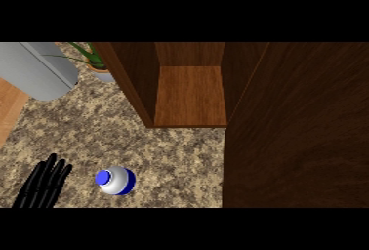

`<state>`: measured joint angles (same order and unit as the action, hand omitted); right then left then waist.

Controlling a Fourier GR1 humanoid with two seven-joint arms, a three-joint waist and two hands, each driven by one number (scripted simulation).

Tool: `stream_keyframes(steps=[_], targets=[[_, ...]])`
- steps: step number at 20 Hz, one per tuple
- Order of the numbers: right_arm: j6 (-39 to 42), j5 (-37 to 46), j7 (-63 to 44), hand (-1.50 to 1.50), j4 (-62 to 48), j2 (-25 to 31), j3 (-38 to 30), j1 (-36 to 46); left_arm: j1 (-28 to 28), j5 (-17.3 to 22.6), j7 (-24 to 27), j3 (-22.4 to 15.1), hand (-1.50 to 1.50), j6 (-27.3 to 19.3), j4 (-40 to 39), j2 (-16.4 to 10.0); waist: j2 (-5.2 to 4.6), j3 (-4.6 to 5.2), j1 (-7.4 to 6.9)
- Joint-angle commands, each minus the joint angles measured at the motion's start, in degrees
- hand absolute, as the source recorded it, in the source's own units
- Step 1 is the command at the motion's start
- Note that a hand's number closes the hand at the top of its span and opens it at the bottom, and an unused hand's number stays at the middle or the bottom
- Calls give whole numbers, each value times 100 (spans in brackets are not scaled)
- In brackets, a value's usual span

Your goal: Pick up the bottled water, place it into the cabinet and close the cabinet

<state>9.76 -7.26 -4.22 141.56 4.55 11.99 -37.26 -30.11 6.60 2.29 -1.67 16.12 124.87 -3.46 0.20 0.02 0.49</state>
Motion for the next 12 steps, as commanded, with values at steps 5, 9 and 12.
stream_keyframes(steps=[5, 9, 12], targets=[[105, -182, -137, -150, 1105, 47, 109, -766, 490, -406, 1032, 369, -150, 111, -1722, -9, -5, 7, 35], [499, -374, 560, -150, 925, 217, -140, -1285, 902, -507, 1162, 408, -150, 1, -2323, 45, 5, 0, 72], [430, -119, 474, -150, 968, 165, 87, -1313, 1508, -546, 1664, 709, -150, -22, -3407, -25, -10, 6, 77]])
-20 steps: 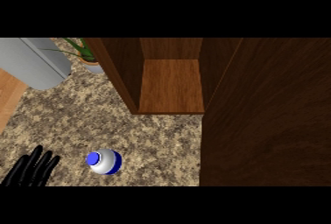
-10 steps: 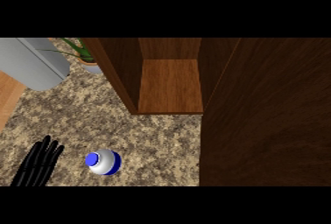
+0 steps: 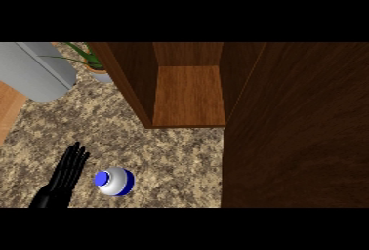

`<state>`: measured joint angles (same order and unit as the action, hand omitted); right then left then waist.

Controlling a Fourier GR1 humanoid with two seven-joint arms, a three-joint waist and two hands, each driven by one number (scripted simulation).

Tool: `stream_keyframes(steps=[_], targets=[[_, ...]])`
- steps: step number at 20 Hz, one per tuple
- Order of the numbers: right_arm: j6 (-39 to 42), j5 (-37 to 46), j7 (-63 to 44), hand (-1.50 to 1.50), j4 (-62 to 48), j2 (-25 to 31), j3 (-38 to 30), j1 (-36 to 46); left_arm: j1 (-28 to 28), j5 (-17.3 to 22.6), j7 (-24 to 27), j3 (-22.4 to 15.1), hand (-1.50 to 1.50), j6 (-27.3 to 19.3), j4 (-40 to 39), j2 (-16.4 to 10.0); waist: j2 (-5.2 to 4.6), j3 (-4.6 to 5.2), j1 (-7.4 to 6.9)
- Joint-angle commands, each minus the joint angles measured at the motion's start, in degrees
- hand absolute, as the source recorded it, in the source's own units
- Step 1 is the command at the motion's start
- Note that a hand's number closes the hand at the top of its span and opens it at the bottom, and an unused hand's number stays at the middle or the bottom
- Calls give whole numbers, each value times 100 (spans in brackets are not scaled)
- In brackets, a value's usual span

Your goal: Pick up the bottled water, place it into the cabinet and close the cabinet

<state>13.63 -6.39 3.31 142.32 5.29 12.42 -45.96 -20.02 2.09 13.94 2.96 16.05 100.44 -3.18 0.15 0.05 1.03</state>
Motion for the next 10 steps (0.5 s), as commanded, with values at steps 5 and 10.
stream_keyframes(steps=[5, 10], targets=[[188, -133, 223, -150, 532, 72, 28, -627, 740, -380, 1443, 240, -150, -138, -2300, 144, -3, 2, 20], [320, -488, 72, -150, 922, 272, -169, -884, 1278, -515, 2090, 552, -150, -392, -3378, 55, -10, 2, 6]])
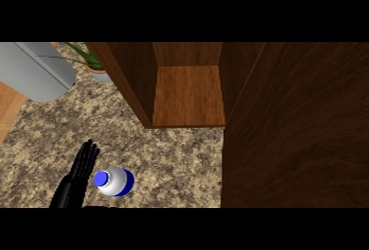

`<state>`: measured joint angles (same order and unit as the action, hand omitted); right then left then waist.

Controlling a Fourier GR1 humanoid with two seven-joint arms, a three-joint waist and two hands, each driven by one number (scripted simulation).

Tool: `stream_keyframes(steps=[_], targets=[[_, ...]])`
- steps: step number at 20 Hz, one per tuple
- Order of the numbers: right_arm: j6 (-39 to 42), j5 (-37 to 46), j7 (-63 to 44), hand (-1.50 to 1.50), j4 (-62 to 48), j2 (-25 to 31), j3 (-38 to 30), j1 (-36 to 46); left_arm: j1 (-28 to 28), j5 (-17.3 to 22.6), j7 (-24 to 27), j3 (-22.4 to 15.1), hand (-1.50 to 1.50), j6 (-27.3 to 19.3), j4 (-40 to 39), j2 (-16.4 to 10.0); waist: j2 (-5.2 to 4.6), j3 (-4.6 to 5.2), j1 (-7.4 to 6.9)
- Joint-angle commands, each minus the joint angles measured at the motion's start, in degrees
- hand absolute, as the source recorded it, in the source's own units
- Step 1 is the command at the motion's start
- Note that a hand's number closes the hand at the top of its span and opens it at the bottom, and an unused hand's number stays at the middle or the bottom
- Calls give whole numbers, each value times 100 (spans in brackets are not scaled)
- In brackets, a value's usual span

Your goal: Pick up the bottled water, place it into the cabinet and close the cabinet

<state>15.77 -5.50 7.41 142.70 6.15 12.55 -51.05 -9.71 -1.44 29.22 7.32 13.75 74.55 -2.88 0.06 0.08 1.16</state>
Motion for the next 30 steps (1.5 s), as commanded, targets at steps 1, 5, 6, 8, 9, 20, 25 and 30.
stream_keyframes(steps=[1, 5, 6, 8, 9, 20, 25, 30], targets=[[-6, -291, -335, -150, 1016, 32, 130, -464, 449, -56, 573, 267, -150, -1, -990, -194, 0, 1, 4], [268, -620, 25, -150, 887, 206, -188, -743, 527, 40, 1139, 211, -150, 556, -1934, -250, 2, 2, 31], [315, -424, 231, -150, 623, 172, -153, -738, 736, -41, 1146, 99, -150, 666, -2151, -255, 3, 1, 39], [86, 134, 63, -150, 791, -105, 492, -720, 799, -14, 1234, 81, -150, 891, -2455, -289, -3, 7, 15], [243, -556, 86, -150, 877, 163, -161, -770, 987, -147, 1351, 21, -150, 683, -2609, -149, -5, 1, 15], [360, -253, 406, -150, 602, 149, -100, -892, 1678, 147, 2218, 343, 150, 753, -4084, 100, -8, 3, 12], [412, -455, 380, -150, 687, 169, -135, -1081, 1744, 414, 1980, 378, 150, 1032, -3944, 89, -1, -1, 4], [240, -217, 315, -150, 465, 16, -31, -657, 1966, 424, 2102, 358, 150, 871, -4205, 221, -22, 3, -24]])
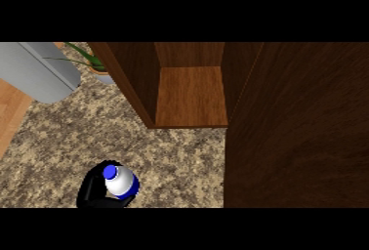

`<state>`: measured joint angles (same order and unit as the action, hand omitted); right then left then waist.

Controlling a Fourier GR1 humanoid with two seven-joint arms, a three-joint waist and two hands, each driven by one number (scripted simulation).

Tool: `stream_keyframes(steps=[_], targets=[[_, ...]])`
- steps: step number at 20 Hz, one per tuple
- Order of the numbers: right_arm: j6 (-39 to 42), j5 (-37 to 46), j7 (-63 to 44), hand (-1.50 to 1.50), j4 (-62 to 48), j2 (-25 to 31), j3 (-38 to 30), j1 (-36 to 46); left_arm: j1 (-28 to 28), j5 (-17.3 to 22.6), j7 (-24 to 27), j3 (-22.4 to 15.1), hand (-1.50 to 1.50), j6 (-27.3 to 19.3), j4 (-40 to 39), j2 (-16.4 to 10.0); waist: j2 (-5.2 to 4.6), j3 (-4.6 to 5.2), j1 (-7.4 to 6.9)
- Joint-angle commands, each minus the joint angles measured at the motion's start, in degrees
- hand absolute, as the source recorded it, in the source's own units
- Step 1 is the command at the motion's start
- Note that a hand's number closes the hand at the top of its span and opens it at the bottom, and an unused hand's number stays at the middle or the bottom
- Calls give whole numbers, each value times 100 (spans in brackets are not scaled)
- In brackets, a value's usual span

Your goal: Pick up the bottled water, place it into the cabinet and close the cabinet

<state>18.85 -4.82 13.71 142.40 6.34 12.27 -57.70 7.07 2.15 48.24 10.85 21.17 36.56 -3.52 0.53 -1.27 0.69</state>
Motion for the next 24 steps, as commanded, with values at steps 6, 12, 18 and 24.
stream_keyframes(steps=[6, 12, 18, 24], targets=[[101, -327, -54, -150, 345, 97, -127, -191, 295, 768, 401, 150, 150, -642, -224, 340, -48, 133, 36], [0, -571, -478, -150, 599, 91, -124, 65, 416, 1334, 299, -666, 150, -811, -101, 344, -58, 134, 5], [28, -528, -416, -150, 552, 49, -125, -54, 495, 2180, -699, -1533, 150, -1314, 886, 350, -34, 126, -20], [64, -601, -346, -150, 285, 62, -248, 142, 525, 2778, -1502, -2549, 150, -2475, 2007, 352, -36, 124, -16]])
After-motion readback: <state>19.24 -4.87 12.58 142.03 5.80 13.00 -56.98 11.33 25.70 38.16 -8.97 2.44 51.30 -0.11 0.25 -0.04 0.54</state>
